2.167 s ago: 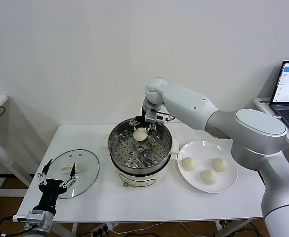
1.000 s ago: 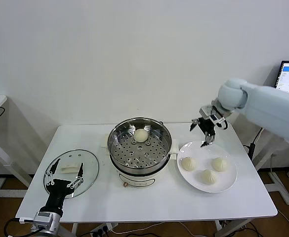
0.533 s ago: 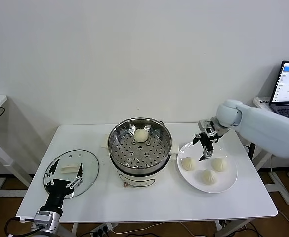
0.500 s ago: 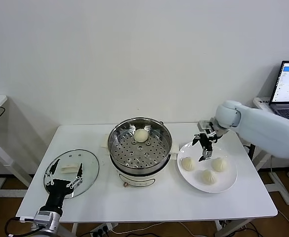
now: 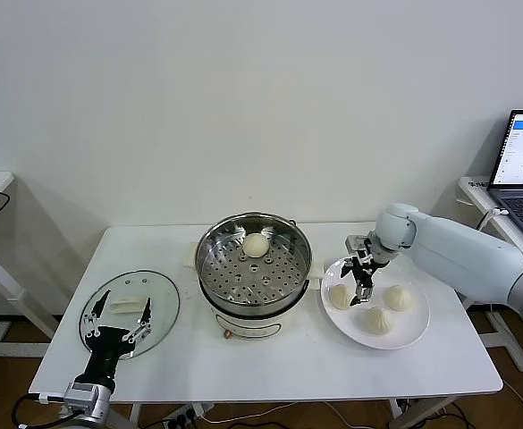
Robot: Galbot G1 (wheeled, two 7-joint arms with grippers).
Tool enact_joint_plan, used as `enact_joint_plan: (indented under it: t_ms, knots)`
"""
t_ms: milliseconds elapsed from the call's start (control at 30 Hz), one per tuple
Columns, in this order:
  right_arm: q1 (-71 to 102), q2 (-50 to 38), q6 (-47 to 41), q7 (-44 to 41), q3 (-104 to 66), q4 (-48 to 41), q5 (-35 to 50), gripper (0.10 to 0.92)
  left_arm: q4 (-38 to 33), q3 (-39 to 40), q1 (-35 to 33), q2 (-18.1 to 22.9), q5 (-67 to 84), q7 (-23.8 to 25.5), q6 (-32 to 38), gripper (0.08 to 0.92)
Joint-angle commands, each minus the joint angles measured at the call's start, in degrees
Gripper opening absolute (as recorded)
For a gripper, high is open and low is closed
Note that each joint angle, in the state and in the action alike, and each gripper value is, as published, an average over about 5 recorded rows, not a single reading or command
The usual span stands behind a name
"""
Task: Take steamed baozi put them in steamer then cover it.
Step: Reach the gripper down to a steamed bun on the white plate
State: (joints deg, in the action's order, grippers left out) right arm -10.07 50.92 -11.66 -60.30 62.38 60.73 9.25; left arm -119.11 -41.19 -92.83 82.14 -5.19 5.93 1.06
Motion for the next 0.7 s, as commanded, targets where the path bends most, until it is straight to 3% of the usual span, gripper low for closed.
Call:
enact_joint_plan:
  t_ms: [33,333,500,700]
  knots:
    - [3.00,1.01,-0.35,0.56,-1.80,-1.56,-2.02,0.823,0.33,0.00,-0.15,-0.01,-0.13,-0.03,0.14,0.823]
    - [3.21,1.11,-0.49,-0.06,-2.06,-1.53,-2.55,0.812,0.50,0.17,0.03,0.05,-0.12,-0.10,0.10,0.823]
    - [3.16,1.38,-0.48,-0.14,-2.32,-1.76,-2.61,0.725,0.56,0.17,0.16,0.05,-0.11,-0.11,0.08,0.823]
    - [3.06,1.30,-0.42,-0.45,-2.40,-1.58,-2.79,0.679,0.73,0.20,0.27,0.15,-0.10,-0.11,0.14,0.823]
